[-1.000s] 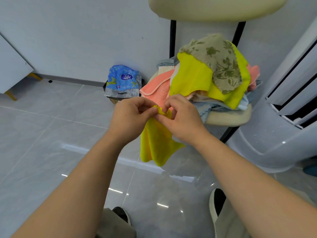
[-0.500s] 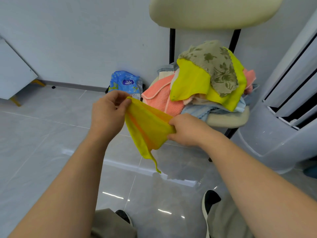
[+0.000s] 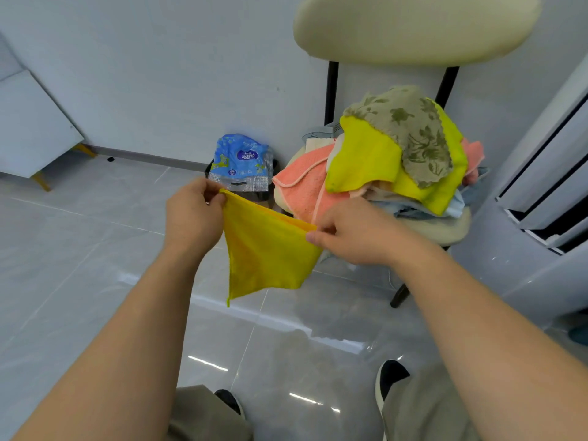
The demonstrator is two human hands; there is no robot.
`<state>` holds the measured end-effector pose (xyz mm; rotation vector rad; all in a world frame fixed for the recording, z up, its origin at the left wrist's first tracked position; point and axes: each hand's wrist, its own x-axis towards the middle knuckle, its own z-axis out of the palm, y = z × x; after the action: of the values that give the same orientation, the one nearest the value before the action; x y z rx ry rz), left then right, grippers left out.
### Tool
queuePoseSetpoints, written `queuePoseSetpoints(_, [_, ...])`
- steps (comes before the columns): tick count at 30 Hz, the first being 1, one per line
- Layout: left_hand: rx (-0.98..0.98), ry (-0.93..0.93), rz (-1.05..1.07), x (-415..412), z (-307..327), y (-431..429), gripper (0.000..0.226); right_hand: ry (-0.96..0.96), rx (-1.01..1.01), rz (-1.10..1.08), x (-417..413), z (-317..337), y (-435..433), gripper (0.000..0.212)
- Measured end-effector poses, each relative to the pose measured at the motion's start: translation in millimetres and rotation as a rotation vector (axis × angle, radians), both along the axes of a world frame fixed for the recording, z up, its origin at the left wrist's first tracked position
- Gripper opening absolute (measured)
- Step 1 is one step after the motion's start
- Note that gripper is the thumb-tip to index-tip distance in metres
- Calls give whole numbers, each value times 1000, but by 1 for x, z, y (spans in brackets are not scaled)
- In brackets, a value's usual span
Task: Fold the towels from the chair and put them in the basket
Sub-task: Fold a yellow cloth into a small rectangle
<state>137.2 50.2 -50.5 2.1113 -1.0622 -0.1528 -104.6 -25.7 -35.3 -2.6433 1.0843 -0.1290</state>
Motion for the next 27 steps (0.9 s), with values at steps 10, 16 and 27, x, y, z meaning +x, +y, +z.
queuePoseSetpoints(10, [-1, 213, 44, -8, -4, -7, 11, -510, 238, -194, -6, 5, -6, 19])
queuePoseSetpoints(16, [0, 250, 41, -10, -6, -8, 9, -307, 146, -168, -10, 7, -8, 18])
queuePoseSetpoints(27, [18, 105, 37, -12, -3, -7, 13, -468, 189, -199, -14, 0, -18, 15])
